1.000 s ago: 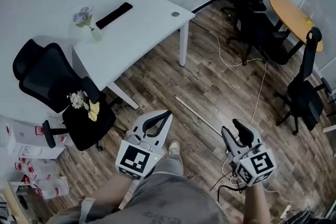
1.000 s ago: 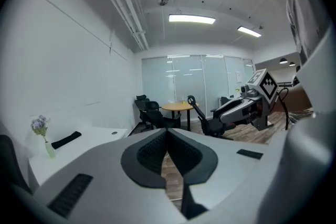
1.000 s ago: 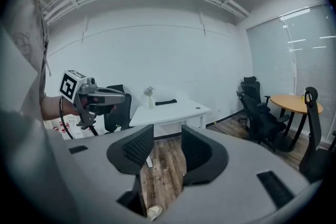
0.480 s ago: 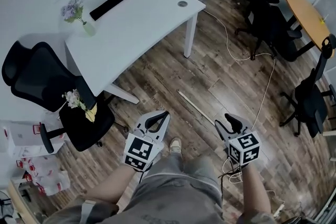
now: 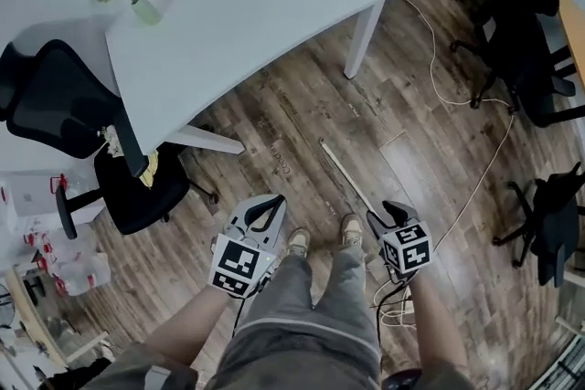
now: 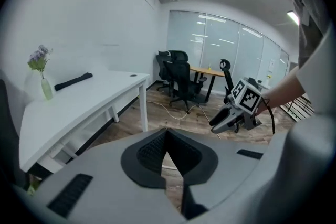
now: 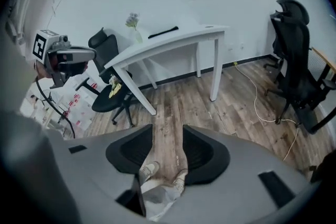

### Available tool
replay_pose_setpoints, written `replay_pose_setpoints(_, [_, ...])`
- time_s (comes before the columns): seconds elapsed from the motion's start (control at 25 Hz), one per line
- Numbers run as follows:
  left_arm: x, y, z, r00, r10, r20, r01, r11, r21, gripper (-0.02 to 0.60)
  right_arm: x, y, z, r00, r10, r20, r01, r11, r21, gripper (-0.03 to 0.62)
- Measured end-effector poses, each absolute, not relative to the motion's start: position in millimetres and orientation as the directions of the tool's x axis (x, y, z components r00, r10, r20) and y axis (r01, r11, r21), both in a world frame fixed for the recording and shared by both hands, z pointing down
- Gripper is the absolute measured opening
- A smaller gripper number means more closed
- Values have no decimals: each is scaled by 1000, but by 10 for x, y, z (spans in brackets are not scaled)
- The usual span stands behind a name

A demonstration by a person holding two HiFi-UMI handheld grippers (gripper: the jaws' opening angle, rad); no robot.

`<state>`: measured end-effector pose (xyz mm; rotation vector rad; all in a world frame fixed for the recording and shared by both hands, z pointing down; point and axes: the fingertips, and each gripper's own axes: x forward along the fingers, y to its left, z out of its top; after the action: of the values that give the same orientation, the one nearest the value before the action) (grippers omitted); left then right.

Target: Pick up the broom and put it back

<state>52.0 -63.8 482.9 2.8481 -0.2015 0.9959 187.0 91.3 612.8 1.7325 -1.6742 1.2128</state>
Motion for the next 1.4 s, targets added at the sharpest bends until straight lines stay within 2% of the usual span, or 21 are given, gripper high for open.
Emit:
replay_pose_setpoints(0.2, [663,-716,5541,733,-135,667,-242,-968,70,18,2100,781,7023,-194,-493,848,-953,-111,-283,198])
replay_pose_setpoints(0.48, [799,-683,6701,721,-76,689,-230,-964,134,18,2141,676,8480,-288,-367,885,-951,6,-308,196])
replay_pose_setpoints(0.8, [628,-638,8167,644,-63,763,-252,-958,134,18,2053,693,9884,-284,-270,920,-957,144,-253,196])
replay_pose_setpoints(1.4, [166,-719,10407,566,-35,824,-299,-940,166,18,2185,982,12177,-198,-221,955,-980,65,-188,189])
